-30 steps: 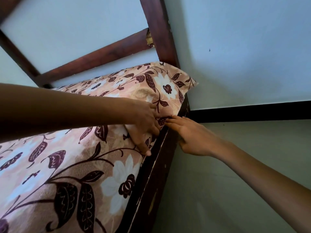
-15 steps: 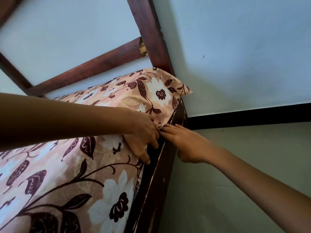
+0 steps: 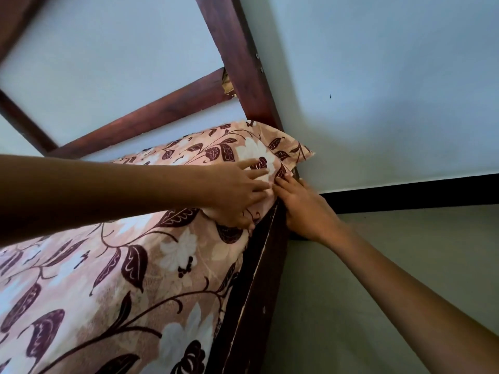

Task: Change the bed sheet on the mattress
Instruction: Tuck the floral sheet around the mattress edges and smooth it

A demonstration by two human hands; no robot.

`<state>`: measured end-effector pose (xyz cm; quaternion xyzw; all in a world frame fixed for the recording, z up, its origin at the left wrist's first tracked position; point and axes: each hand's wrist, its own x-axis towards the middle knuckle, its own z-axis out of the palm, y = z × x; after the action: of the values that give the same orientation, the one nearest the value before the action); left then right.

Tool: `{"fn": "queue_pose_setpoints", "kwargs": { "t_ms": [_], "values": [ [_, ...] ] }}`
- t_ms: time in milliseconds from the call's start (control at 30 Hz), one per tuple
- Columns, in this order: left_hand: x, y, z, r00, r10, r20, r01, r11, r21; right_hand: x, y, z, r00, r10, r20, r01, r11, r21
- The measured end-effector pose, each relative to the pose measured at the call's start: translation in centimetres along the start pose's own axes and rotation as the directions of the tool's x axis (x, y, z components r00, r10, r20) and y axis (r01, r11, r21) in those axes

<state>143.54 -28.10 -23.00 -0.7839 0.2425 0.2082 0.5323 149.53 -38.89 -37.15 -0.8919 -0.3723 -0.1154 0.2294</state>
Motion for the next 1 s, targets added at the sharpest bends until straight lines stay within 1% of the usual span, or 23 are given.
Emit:
{"fn": "queue_pose_setpoints", "kwargs": {
  "t_ms": [33, 100, 167, 267, 333, 400, 534, 634, 700, 734, 800, 867, 1000],
  "values": [
    [0.2, -0.2, 0.2, 0.998, -0.036, 0.056, 0.035, 0.999, 0.022, 0.0, 0.2, 0.1, 1.000, -0.002, 0.025, 0.003, 0.999, -0.034],
    [1.0, -0.2, 0.6, 0.987, -0.045, 0.153, 0.043, 0.999, 0.017, 0.2, 0.7, -0.1, 0.998, -0.004, 0.065, 0.007, 0.999, -0.052],
    [1.8, 0.2, 1.0, 0.982, -0.012, 0.190, 0.015, 1.000, -0.016, 0.6, 1.4, -0.8, 0.997, -0.009, 0.072, 0.013, 0.998, -0.064],
    [2.7, 0.8, 1.2, 0.979, 0.002, 0.206, -0.001, 1.000, -0.006, 1.6, 2.8, -1.5, 0.999, -0.012, 0.035, 0.014, 0.998, -0.057],
    [3.1, 1.2, 1.4, 0.978, 0.027, 0.206, -0.020, 0.999, -0.035, 2.4, 3.6, -2.1, 0.997, -0.028, 0.066, 0.030, 0.999, -0.043],
    [3.7, 1.5, 1.6, 0.982, 0.040, 0.186, -0.028, 0.997, -0.065, 3.2, 4.2, -2.7, 0.992, -0.079, 0.096, 0.085, 0.994, -0.066],
    [5.0, 0.3, 2.0, 0.988, 0.074, 0.135, -0.046, 0.978, -0.204, 3.9, 5.8, -3.2, 0.975, -0.159, 0.156, 0.163, 0.987, -0.010],
    [6.0, -1.5, 2.6, 0.988, 0.137, 0.077, -0.110, 0.952, -0.284, 4.2, 6.7, -2.9, 0.948, -0.218, 0.230, 0.229, 0.973, -0.019],
    [6.6, -3.0, 2.4, 0.979, 0.196, 0.047, -0.172, 0.934, -0.313, 4.8, 7.2, -2.4, 0.938, -0.254, 0.234, 0.267, 0.964, -0.023],
    [6.9, -3.7, 2.1, 0.972, 0.231, 0.042, -0.207, 0.928, -0.310, 4.9, 7.3, -2.3, 0.935, -0.267, 0.233, 0.279, 0.960, -0.016],
    [7.5, -4.6, 1.5, 0.957, 0.285, 0.050, -0.267, 0.936, -0.229, 5.1, 7.6, -2.0, 0.935, -0.270, 0.230, 0.277, 0.961, 0.002],
    [8.2, -5.0, 1.1, 0.953, 0.292, 0.085, -0.278, 0.950, -0.144, 5.3, 7.7, -1.9, 0.937, -0.257, 0.238, 0.259, 0.966, 0.025],
    [8.7, -5.1, 0.6, 0.917, 0.393, 0.061, -0.384, 0.915, -0.120, 6.5, 6.2, -1.9, 0.905, -0.299, 0.304, 0.290, 0.954, 0.073]
  ]
}}
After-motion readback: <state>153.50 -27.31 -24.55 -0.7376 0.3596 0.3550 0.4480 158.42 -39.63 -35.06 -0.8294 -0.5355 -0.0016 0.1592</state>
